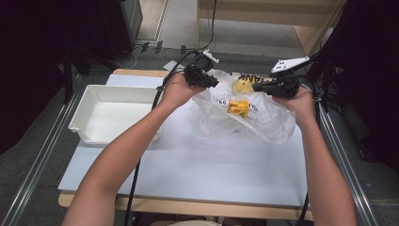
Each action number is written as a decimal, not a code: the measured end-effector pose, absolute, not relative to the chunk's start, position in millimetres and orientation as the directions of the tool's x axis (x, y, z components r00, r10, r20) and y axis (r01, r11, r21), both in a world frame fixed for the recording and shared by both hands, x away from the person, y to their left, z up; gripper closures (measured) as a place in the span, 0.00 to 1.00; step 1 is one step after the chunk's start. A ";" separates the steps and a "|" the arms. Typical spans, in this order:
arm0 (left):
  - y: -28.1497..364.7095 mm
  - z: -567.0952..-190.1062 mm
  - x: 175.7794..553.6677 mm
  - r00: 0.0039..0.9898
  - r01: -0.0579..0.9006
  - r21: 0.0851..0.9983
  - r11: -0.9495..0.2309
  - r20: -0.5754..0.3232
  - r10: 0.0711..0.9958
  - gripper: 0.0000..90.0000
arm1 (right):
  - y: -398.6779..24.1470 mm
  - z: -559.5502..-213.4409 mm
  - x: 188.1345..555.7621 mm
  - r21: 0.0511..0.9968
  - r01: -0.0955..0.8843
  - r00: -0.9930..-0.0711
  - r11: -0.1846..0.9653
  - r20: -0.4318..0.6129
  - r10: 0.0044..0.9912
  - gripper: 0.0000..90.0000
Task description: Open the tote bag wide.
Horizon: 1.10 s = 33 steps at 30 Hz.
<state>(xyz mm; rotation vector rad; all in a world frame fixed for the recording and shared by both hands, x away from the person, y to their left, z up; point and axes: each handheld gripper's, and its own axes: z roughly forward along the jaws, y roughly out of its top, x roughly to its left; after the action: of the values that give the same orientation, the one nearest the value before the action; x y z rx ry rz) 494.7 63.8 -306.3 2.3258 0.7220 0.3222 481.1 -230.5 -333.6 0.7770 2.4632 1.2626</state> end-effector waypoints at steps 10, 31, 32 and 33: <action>61.8 -331.2 500.3 0.806 0.432 0.655 -0.620 0.028 0.592 0.93 | -234.7 -357.2 489.9 0.807 0.363 -0.787 0.466 -0.003 0.617 1.00; 58.5 -372.7 505.6 0.767 0.469 0.671 -0.575 0.013 0.641 0.92 | -217.3 -399.2 506.0 0.839 0.402 -0.688 0.365 0.014 0.726 1.00; 58.2 -375.3 506.6 0.764 0.474 0.668 -0.574 0.012 0.645 0.92 | -217.8 -407.4 506.0 0.847 0.414 -0.661 0.333 0.028 0.749 1.00; 58.1 -380.0 507.9 0.760 0.477 0.669 -0.570 0.011 0.650 0.92 | -218.5 -411.3 506.2 0.845 0.425 -0.655 0.324 0.041 0.754 1.00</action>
<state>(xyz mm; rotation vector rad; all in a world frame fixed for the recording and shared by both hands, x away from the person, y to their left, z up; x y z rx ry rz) 507.9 58.1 -380.0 2.2876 0.8394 0.3372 506.2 -218.5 -411.3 1.0490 2.2343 1.2596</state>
